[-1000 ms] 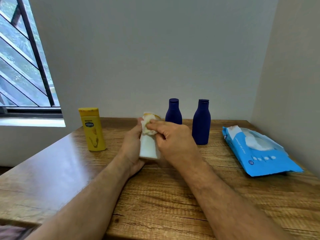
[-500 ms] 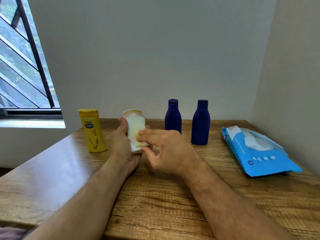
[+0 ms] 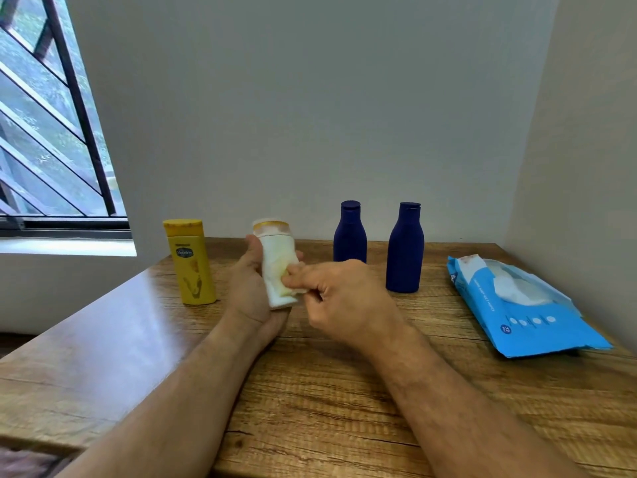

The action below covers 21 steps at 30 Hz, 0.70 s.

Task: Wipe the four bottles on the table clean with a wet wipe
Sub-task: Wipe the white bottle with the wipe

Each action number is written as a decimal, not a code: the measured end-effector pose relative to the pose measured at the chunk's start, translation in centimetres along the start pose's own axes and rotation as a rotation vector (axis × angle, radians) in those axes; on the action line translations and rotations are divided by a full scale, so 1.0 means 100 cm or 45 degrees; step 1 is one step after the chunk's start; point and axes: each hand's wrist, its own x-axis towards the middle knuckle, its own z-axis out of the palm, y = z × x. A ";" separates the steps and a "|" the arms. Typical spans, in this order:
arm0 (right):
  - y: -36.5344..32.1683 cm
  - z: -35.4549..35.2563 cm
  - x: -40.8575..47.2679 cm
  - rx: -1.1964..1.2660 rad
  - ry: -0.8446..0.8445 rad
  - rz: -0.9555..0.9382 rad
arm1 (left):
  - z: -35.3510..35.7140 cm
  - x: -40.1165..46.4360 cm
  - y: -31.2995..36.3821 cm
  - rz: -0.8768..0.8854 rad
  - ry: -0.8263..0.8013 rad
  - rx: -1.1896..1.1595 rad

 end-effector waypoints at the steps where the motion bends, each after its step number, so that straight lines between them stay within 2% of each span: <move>1: -0.001 -0.001 0.000 -0.001 -0.058 -0.002 | -0.002 0.003 0.002 -0.008 0.045 -0.042; 4: 0.000 -0.004 0.001 0.022 -0.119 0.027 | -0.003 0.009 0.003 -0.053 0.137 -0.119; 9: 0.004 -0.002 0.002 0.195 0.230 0.187 | -0.006 0.012 0.004 -0.085 0.208 -0.211; 13: 0.005 0.000 0.003 0.274 0.313 0.240 | -0.008 0.010 0.006 -0.141 0.129 -0.260; 16: 0.005 0.000 0.003 0.275 0.384 0.214 | -0.008 0.010 0.006 -0.182 0.156 -0.252; 21: 0.004 0.005 0.003 0.163 0.328 0.131 | -0.008 0.015 0.001 -0.184 0.149 -0.275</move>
